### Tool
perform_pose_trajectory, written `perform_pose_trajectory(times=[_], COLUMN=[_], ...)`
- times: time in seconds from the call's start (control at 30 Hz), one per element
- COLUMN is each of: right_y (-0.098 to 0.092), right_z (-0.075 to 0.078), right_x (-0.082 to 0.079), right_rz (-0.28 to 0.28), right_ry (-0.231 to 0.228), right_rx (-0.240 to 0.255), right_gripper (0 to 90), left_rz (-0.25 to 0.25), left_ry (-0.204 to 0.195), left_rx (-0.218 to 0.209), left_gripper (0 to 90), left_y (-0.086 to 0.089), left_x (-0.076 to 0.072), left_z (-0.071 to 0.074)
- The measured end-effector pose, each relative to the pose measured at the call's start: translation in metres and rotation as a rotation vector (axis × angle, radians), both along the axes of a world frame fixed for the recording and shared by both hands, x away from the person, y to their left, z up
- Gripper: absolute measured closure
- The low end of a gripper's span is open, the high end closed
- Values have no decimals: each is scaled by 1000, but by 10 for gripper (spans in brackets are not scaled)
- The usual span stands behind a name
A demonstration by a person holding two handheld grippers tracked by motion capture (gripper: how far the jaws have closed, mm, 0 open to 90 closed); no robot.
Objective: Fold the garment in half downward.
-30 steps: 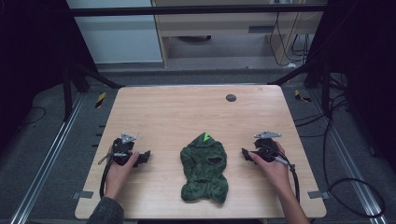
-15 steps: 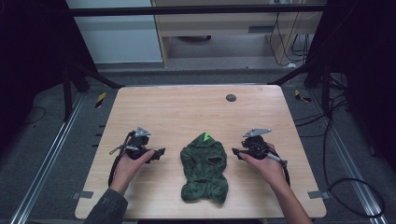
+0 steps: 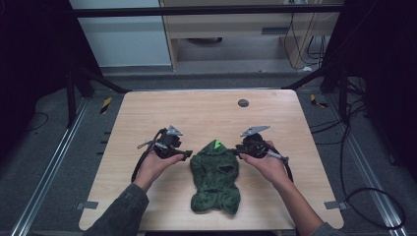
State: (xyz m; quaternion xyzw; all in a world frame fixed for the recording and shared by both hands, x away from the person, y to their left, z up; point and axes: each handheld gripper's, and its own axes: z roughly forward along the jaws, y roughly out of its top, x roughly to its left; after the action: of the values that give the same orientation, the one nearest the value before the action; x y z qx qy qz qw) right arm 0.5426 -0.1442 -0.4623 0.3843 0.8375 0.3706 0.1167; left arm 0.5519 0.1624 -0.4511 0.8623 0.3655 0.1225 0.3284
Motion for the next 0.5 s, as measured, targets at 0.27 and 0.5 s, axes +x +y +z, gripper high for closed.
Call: perform_pose_trajectory(times=[0.27,0.5], right_y=[12,16], right_z=[-15,-23], right_x=[12,12], right_rz=[-8,-7], right_ry=[31,61], right_rx=[-31,-42], right_gripper=[603,539], left_rz=[-27,-21], left_ry=[12,40], left_rx=[43,49], left_gripper=[318,296], left_y=[-19,-21], left_x=[8,11], left_z=[-13,-25])
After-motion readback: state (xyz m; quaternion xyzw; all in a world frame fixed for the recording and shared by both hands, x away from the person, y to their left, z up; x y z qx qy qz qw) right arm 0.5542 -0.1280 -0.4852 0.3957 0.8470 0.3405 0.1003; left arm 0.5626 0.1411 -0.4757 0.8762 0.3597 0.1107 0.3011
